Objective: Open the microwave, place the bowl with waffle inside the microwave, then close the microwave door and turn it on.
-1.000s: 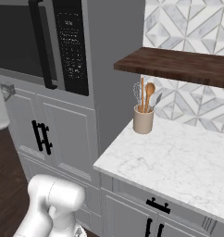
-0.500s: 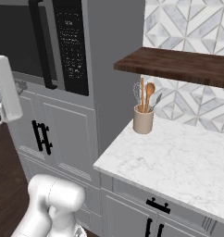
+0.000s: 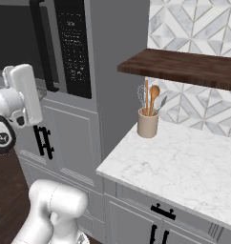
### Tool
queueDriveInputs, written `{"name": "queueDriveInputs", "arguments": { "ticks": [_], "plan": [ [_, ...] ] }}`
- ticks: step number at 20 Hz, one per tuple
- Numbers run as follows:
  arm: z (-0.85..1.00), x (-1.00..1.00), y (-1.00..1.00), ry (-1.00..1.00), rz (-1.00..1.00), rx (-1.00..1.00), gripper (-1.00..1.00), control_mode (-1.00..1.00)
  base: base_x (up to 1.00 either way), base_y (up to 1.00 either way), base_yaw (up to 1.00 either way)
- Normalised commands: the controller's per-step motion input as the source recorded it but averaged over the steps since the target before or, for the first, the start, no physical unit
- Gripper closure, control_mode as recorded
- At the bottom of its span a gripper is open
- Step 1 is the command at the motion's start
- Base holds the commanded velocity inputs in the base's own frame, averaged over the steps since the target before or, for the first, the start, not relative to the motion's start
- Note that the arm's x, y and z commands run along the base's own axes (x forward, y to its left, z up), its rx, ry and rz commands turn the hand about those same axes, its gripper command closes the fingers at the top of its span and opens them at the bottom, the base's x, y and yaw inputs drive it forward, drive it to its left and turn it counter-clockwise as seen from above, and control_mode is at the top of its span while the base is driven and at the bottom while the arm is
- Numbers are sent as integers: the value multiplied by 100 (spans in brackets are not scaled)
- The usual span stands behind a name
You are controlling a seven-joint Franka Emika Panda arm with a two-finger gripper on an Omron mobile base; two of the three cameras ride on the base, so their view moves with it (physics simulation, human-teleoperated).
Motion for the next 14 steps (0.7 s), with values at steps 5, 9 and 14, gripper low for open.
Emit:
{"name": "queueDriveInputs", "arguments": {
  "ticks": [5,9,14],
  "plan": [
    [-9,42,-9,5,0,0,100,-100,0,0,0],
    [0,46,3,9,0,0,100,-100,0,0,0],
    [0,43,0,10,0,0,100,-100,0,0,0]
  ]
}}
